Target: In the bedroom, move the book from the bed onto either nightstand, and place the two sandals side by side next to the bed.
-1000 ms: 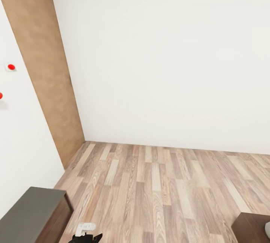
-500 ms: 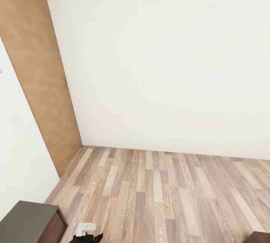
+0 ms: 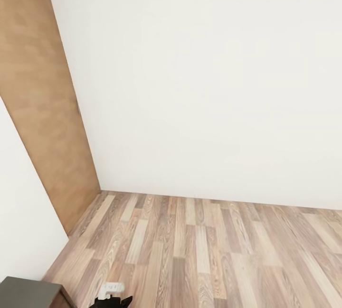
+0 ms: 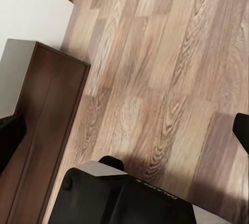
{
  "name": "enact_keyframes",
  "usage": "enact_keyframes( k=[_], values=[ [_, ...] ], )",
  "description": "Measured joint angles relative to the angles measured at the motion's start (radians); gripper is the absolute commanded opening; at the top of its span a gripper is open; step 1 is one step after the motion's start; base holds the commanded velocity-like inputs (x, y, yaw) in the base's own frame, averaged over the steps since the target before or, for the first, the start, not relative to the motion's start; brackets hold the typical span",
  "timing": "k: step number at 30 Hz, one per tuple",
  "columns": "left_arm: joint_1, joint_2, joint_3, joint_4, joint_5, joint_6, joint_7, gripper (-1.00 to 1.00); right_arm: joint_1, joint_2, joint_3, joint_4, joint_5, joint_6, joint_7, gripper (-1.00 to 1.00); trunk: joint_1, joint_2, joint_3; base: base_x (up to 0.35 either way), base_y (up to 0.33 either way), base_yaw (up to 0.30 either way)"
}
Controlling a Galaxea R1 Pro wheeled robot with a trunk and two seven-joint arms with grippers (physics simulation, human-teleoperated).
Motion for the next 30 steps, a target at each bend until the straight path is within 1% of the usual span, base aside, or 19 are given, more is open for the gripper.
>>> enact_keyframes(
  k=[19, 30],
  values=[
    [0.0, 0.0, 0.0, 0.0, -0.001, 0.0, -0.001, 1.0, 0.0, 0.0, 0.0, 0.0, 0.0, 0.0, 0.0, 1.0, 0.0, 0.0, 0.0, 0.331, 0.0, 0.0],
    [0.0, -0.009, 0.0, 0.0, 0.0, 0.001, 0.0, 1.0, 0.0, 0.0, 0.0, 0.0, 0.0, 0.0, 0.0, 1.0, 0.0, 0.0, 0.0, 0.322, 0.0, 0.0]
  ],
)
